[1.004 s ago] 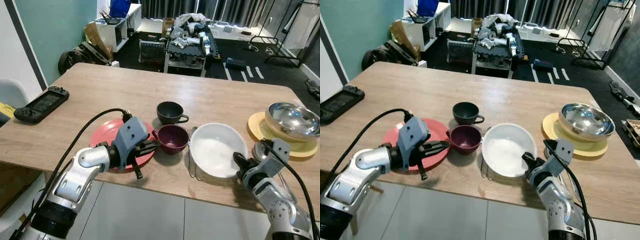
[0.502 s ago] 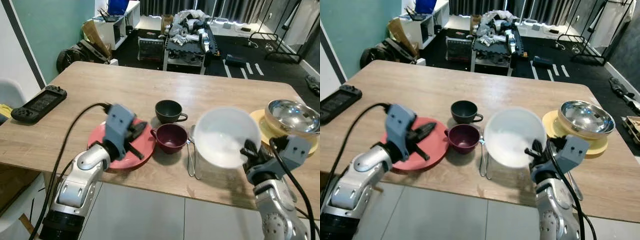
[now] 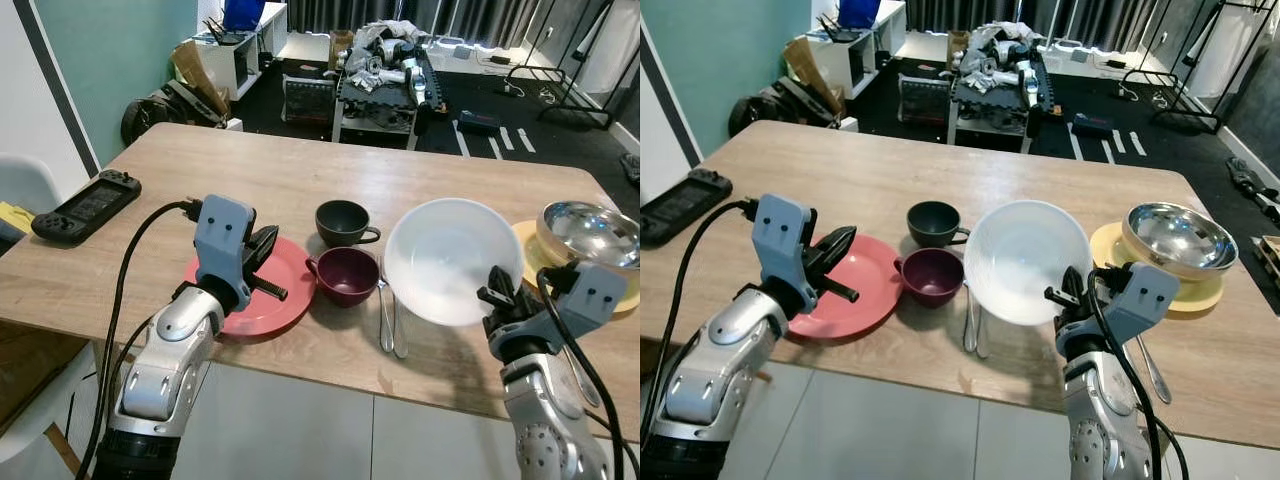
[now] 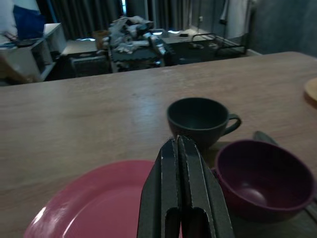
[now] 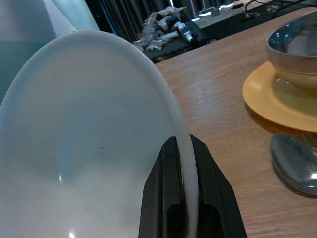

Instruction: Setting the table

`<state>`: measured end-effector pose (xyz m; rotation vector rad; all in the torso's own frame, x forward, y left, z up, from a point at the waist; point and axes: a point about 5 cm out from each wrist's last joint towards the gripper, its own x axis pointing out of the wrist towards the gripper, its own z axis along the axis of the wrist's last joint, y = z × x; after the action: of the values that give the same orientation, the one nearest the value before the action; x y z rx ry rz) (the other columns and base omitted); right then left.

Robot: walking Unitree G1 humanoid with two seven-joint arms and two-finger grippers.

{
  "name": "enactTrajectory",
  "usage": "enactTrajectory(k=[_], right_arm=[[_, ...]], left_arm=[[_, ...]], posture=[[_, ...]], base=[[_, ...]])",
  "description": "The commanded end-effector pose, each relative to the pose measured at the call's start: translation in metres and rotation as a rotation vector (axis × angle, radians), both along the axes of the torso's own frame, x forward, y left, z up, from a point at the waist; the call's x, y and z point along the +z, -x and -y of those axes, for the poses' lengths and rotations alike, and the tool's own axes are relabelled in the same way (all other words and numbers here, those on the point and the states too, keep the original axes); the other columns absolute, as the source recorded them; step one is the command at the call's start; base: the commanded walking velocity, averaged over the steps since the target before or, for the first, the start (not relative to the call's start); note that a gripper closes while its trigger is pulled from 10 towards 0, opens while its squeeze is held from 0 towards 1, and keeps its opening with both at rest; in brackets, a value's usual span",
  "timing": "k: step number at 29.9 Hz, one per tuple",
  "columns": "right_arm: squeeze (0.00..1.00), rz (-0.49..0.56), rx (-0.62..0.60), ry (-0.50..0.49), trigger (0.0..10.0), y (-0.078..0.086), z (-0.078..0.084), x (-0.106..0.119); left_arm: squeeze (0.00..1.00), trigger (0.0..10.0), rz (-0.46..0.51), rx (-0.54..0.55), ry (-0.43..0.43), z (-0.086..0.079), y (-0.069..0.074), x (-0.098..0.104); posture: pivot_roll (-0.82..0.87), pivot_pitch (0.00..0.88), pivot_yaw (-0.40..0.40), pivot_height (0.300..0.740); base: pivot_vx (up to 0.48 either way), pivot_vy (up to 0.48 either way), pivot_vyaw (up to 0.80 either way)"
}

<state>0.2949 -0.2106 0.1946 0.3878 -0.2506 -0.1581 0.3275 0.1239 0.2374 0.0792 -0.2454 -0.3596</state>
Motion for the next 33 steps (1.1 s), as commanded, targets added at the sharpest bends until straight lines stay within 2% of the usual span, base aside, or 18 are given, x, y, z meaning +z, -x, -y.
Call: enactTrajectory(k=[1,33], right_arm=[[0.00,-0.012,-0.020,0.010,10.0,0.0021,0.0034,-0.0030],[0.00,-0.042,-0.021,0.053,10.0,-0.0010,-0.0010,-0.0064]], left_arm=[[0.00,10.0,-0.023,0.018,-0.004,-0.0013,-0.0011,-0.0036],[0.00,10.0,-0.035,0.033,0.006,0.0015,-0.0018,-0.0050]], posture=[[0.11,0.113,0.060,0.740],[0.10,0.118,0.061,0.740]], base=[[0.000,0.000,0.00],[0.000,0.000,0.00]])
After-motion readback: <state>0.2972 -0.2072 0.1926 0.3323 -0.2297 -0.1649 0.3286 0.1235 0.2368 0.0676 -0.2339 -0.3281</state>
